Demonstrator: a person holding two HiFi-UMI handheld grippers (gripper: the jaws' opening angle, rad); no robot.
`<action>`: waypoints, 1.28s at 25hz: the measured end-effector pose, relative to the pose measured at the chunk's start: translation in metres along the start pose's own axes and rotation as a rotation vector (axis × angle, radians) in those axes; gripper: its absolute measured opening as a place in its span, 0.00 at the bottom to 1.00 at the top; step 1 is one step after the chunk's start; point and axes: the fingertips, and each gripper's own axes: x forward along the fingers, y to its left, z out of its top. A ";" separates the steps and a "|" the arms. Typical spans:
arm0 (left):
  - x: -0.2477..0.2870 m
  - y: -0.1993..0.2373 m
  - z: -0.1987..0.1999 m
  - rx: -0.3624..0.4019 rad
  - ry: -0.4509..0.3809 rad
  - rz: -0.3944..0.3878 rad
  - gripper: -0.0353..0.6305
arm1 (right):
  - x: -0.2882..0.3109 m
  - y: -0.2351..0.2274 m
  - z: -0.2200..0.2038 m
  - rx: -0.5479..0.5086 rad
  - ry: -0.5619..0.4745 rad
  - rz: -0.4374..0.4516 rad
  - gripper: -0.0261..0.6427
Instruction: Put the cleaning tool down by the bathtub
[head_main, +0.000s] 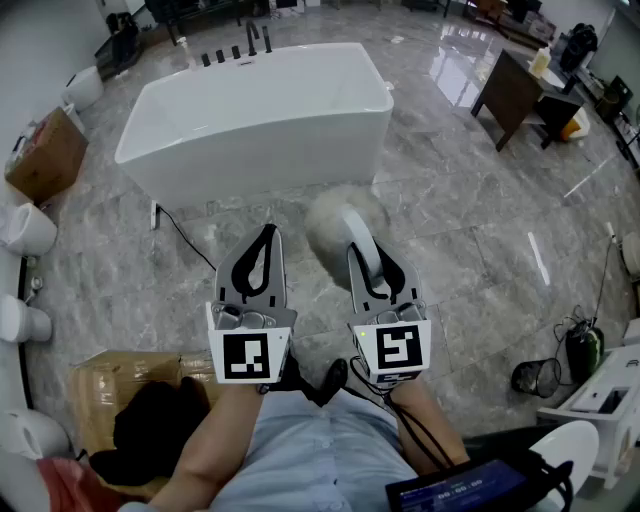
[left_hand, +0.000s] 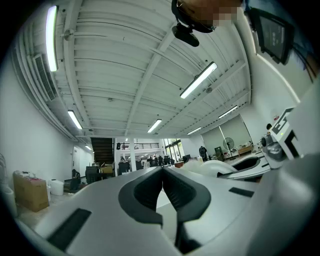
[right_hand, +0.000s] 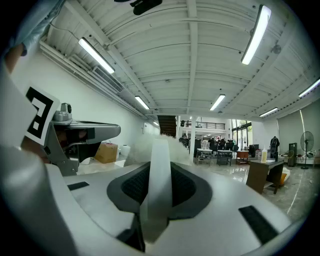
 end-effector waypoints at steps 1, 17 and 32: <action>0.000 -0.003 0.000 -0.001 -0.002 0.000 0.08 | -0.001 -0.002 0.000 0.000 -0.003 -0.001 0.19; -0.001 0.002 -0.027 0.002 0.061 0.064 0.08 | 0.000 -0.025 -0.040 0.072 0.110 0.013 0.19; 0.132 0.095 -0.086 -0.033 0.086 0.071 0.08 | 0.162 -0.051 -0.059 0.059 0.164 0.019 0.19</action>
